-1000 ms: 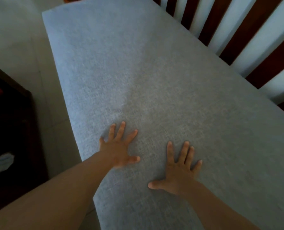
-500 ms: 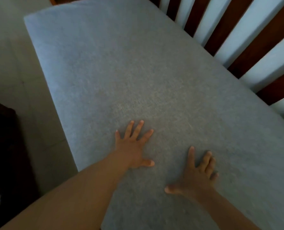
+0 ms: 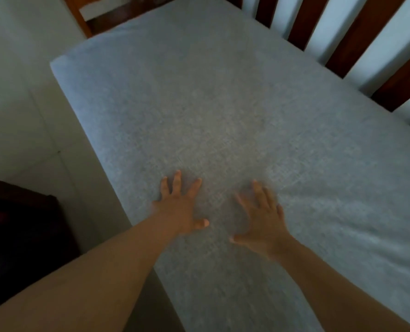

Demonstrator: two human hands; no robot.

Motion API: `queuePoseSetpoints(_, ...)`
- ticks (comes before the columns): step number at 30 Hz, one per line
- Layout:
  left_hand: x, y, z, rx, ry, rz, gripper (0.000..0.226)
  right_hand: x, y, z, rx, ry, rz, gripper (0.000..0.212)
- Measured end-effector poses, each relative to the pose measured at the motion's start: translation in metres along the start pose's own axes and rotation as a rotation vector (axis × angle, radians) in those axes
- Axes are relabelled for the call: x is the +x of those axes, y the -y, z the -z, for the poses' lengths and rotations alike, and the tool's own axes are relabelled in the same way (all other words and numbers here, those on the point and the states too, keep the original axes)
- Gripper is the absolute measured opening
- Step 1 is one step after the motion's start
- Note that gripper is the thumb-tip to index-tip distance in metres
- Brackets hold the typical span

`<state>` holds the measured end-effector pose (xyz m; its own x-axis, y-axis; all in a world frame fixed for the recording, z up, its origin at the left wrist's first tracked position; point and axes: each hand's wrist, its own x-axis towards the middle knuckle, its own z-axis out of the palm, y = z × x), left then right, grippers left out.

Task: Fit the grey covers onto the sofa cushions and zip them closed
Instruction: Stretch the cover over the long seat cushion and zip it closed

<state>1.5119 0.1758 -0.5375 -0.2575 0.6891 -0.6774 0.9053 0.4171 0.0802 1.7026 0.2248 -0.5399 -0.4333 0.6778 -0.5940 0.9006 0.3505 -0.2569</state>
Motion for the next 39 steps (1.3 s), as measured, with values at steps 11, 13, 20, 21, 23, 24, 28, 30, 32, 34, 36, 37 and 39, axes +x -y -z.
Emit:
queuePoseSetpoints(11,0.055,-0.001,0.048,0.055,0.043,0.001,0.112,0.036,-0.009,0.027,0.148,0.055,-0.268,0.13)
queuePoseSetpoints(13,0.069,-0.001,0.053,0.128,0.04,-0.065,0.124,0.042,-0.004,0.03,0.152,0.08,-0.288,0.137)
queuePoseSetpoints(20,0.103,0.001,0.065,0.284,-0.009,-0.301,0.14,0.059,0.022,0.045,0.192,0.151,-0.441,0.15)
queuePoseSetpoints(21,0.104,0.004,0.066,0.297,-0.004,-0.335,0.138,0.06,0.028,0.047,0.205,0.158,-0.468,0.15)
queuePoseSetpoints(23,0.108,0.012,0.067,0.3,-0.028,-0.412,0.133,0.062,0.037,0.046,0.217,0.116,-0.512,0.147)
queuePoseSetpoints(24,0.109,0.017,0.068,0.308,-0.032,-0.444,0.129,0.063,0.042,0.042,0.226,0.091,-0.519,0.142)
queuePoseSetpoints(28,0.111,0.026,0.076,0.431,-0.051,-0.596,0.113,0.055,0.069,0.024,0.28,0.005,-0.508,0.115)
queuePoseSetpoints(30,0.108,0.027,0.077,0.503,-0.078,-0.716,0.105,0.045,0.082,0.011,0.276,-0.019,-0.483,0.108)
queuePoseSetpoints(32,0.104,0.026,0.077,0.557,-0.081,-0.813,0.1,0.035,0.092,-0.001,0.274,-0.041,-0.479,0.108)
queuePoseSetpoints(34,0.098,0.028,0.077,0.593,-0.07,-0.874,0.1,0.024,0.101,-0.013,0.275,-0.063,-0.477,0.112)
queuePoseSetpoints(36,0.088,0.036,0.071,0.616,-0.066,-0.963,0.108,0.009,0.108,-0.028,0.314,-0.097,-0.491,0.109)
queuePoseSetpoints(37,0.081,0.044,0.066,0.641,-0.069,-1.009,0.116,0.001,0.112,-0.038,0.341,-0.122,-0.499,0.108)
queuePoseSetpoints(39,0.068,0.064,0.051,0.706,-0.071,-1.067,0.132,-0.014,0.123,-0.057,0.378,-0.173,-0.501,0.109)
